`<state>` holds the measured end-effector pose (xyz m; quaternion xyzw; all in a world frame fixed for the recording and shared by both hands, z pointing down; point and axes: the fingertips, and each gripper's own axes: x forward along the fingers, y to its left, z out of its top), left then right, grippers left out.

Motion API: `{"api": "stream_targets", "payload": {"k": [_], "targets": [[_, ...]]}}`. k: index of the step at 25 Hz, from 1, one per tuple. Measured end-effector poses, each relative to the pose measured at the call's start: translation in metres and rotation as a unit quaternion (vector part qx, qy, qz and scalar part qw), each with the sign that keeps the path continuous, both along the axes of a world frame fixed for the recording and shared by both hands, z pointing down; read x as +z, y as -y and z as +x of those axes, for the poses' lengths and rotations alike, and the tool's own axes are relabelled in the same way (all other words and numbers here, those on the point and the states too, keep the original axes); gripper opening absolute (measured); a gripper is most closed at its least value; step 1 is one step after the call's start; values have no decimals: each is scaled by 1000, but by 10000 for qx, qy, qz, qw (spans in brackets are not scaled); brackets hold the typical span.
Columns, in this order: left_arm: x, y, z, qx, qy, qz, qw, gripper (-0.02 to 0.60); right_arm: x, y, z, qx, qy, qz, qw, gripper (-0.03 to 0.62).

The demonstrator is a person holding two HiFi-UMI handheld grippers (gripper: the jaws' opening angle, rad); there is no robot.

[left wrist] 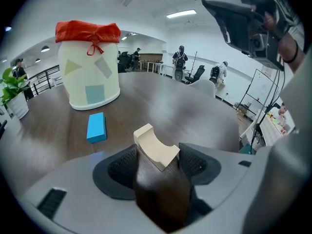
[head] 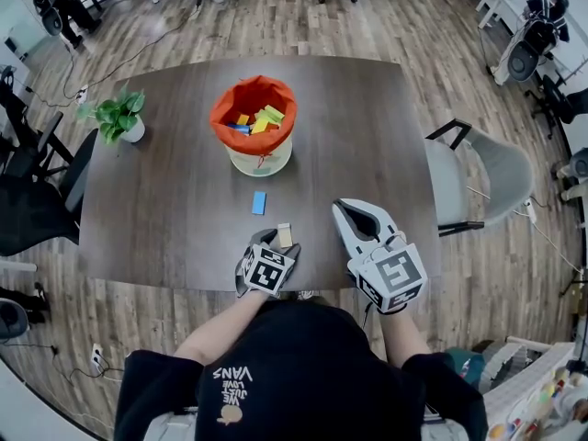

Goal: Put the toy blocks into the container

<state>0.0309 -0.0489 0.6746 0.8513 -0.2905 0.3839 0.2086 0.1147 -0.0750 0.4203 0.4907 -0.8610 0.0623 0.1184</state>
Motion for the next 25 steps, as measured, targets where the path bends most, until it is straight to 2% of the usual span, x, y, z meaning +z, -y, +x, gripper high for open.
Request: {"api": "stream_targets", "payload": {"k": [5, 15, 25], "targets": [[1, 4, -4, -19, -25, 58, 10000, 224, 1, 0, -2, -37, -2, 11, 10000, 18], [-5, -1, -7, 73, -62, 160, 9998, 170, 0, -2, -4, -92, 1, 6, 10000, 18], [-15, 6, -13, -66, -291, 453, 9985, 158, -1, 0, -9, -154, 23, 40, 9999, 18]]}}
